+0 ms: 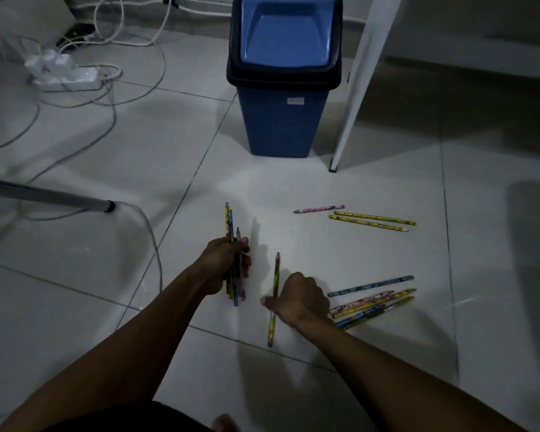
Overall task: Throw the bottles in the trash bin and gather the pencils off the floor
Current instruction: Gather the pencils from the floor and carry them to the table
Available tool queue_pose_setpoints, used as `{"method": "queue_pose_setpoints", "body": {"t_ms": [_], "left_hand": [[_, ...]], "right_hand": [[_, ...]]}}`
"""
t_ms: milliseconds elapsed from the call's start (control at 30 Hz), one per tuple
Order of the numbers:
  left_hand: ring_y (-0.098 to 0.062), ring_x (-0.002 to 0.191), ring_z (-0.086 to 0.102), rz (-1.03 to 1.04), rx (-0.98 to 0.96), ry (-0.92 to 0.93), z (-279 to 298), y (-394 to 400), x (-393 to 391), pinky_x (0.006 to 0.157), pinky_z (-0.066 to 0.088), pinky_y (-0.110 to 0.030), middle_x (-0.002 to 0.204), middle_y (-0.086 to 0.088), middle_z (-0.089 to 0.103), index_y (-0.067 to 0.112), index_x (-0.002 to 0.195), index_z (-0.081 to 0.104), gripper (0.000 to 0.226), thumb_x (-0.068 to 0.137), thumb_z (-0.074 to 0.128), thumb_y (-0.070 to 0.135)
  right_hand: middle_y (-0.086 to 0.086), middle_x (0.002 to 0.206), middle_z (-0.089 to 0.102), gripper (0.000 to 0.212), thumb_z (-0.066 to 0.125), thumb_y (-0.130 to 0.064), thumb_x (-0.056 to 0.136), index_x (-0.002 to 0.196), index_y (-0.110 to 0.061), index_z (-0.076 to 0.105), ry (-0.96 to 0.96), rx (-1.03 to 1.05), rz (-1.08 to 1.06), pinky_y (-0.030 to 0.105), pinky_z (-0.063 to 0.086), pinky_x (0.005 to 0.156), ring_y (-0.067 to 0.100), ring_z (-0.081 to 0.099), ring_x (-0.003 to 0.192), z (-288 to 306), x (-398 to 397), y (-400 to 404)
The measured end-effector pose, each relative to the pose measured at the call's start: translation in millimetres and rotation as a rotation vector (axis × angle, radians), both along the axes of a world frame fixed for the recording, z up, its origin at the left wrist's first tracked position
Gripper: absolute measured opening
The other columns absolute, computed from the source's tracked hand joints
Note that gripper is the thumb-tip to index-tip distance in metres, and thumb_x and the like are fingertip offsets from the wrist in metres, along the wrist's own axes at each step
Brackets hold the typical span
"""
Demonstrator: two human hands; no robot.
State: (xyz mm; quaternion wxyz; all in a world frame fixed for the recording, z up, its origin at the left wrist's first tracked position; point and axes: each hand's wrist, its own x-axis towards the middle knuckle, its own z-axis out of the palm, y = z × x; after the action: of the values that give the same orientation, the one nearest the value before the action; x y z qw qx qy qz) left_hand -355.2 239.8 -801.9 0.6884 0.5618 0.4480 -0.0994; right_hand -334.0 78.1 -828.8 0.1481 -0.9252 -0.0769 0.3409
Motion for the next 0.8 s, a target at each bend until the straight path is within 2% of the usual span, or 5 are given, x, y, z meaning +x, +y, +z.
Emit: {"method": "queue_pose_setpoints", "body": {"t_ms": [100, 233, 533, 700, 800], "left_hand": [[-0.030, 0.064, 0.065, 0.019, -0.081, 0.010, -2.2, 1.8, 1.0, 0.062, 0.057, -0.037, 0.068, -0.014, 0.059, 0.002, 0.089, 0.058, 0.019, 0.097, 0.052, 0.018], [-0.022, 0.052, 0.051, -0.058, -0.059, 0.075, -2.5, -1.1, 0.9, 0.050, 0.043, -0.029, 0.064, -0.009, 0.049, 0.004, 0.085, 0.057, 0.015, 0.093, 0.056, 0.017], [-0.012, 0.044, 0.035, -0.225, 0.029, 0.068, 1.5, -7.0, 3.1, 0.040, 0.030, -0.021, 0.065, -0.006, 0.052, 0.004, 0.080, 0.060, 0.031, 0.073, 0.082, 0.024], [-0.011, 0.037, 0.040, -0.316, 0.033, 0.032, 5.8, -13.7, 12.5, 0.038, 0.027, -0.018, 0.065, -0.010, 0.055, -0.009, 0.095, 0.067, 0.031, 0.082, 0.073, 0.017], [-0.013, 0.046, 0.047, -0.336, 0.135, 0.032, 14.8, -12.8, 26.3, 0.039, 0.031, -0.020, 0.070, -0.010, 0.059, -0.003, 0.096, 0.071, 0.028, 0.088, 0.067, 0.023]], "right_hand": [[0.007, 0.120, 0.062, 0.049, 0.071, -0.047, 0.077, 0.114, -0.017, 0.059, 0.016, -0.001, -0.014, 0.034, 0.050, 0.088, 0.030, 0.061, 0.109, 0.5, -3.1, 0.7], [0.008, 0.122, 0.059, 0.047, 0.067, -0.041, 0.081, 0.118, -0.015, 0.057, 0.039, 0.008, -0.023, 0.034, 0.047, 0.089, 0.031, 0.059, 0.113, 4.4, -2.5, 1.5], [0.005, 0.061, 0.071, 0.036, 0.069, -0.041, 0.082, 0.065, -0.009, 0.071, 0.111, 0.408, -0.141, 0.037, 0.061, 0.066, 0.021, 0.071, 0.058, 8.0, 6.6, 5.2], [0.015, 0.070, 0.074, 0.019, 0.070, -0.019, 0.084, 0.076, -0.002, 0.074, 0.186, 0.555, -0.195, 0.042, 0.063, 0.062, 0.030, 0.073, 0.060, 13.0, 13.4, 5.4], [0.014, 0.066, 0.069, 0.029, 0.072, -0.023, 0.087, 0.076, 0.004, 0.074, 0.238, 0.676, -0.231, 0.028, 0.055, 0.050, 0.027, 0.066, 0.055, 20.0, 23.9, -3.2]]}}
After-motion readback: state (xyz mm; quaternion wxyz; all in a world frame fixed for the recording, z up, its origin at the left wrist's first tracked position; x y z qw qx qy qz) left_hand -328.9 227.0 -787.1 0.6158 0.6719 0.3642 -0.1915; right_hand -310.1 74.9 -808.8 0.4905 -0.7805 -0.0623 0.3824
